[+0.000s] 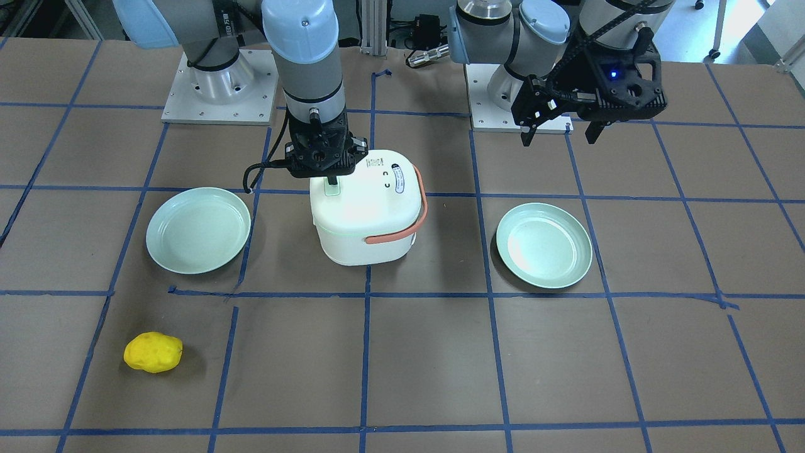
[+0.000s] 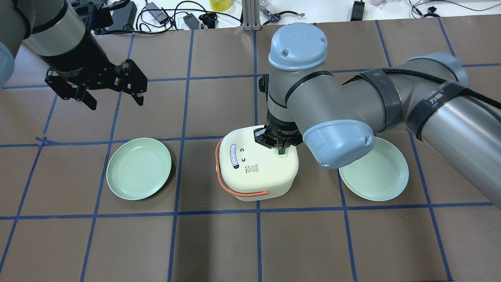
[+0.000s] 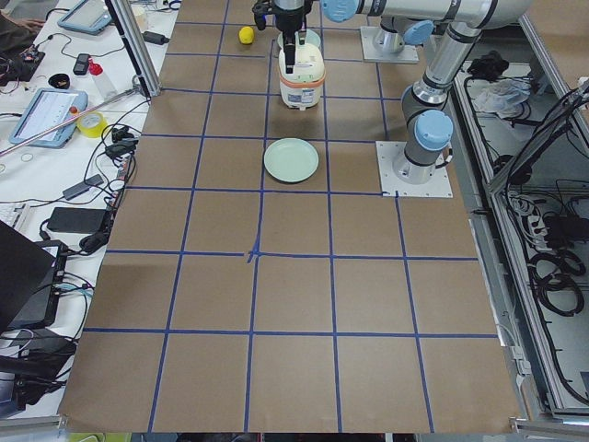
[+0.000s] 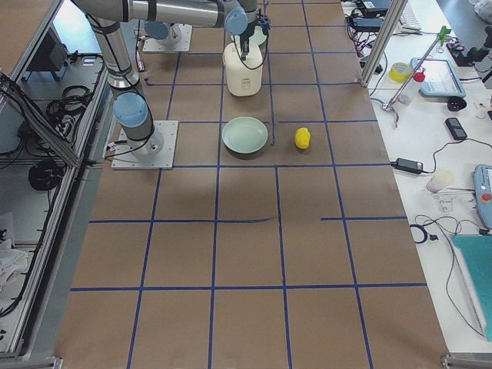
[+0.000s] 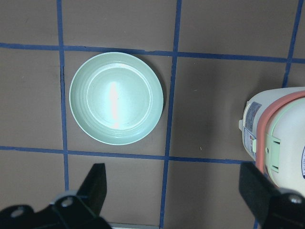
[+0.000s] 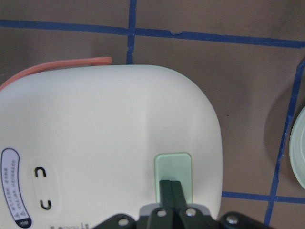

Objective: Press rice cooker button
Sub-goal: 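Press down on the green lid button with the closed right gripper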

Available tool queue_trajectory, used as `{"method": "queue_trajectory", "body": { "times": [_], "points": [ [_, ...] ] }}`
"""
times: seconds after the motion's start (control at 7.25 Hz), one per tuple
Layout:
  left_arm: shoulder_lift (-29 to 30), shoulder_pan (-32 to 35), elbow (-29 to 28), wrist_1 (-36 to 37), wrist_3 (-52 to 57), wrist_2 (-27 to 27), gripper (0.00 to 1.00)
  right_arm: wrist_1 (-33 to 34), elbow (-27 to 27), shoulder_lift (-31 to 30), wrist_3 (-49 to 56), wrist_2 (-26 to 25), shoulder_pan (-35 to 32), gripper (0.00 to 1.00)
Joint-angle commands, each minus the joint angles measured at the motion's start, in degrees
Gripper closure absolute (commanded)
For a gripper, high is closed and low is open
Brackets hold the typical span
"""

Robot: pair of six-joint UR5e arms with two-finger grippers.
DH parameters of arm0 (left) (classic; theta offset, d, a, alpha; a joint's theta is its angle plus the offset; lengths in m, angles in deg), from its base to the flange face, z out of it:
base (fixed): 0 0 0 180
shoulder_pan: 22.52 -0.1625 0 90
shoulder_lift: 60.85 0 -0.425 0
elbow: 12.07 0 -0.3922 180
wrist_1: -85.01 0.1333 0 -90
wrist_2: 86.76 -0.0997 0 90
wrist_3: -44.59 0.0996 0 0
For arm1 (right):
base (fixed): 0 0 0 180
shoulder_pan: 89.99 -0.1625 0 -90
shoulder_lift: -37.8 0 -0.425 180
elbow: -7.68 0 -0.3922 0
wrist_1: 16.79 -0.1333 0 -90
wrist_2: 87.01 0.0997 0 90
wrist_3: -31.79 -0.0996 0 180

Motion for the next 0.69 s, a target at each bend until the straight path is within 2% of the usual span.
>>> {"method": "queue_trajectory", "body": {
  "times": [0.0,0.55],
  "points": [
    [0.0,0.0,0.0,0.0,-0.1,0.0,0.00,0.5,0.1,0.3,0.1,-0.5,-0.1,0.97],
    [0.0,0.0,0.0,0.0,0.0,0.0,0.00,0.5,0.0,0.5,0.1,-0.4,-0.1,0.94]
  ]
}}
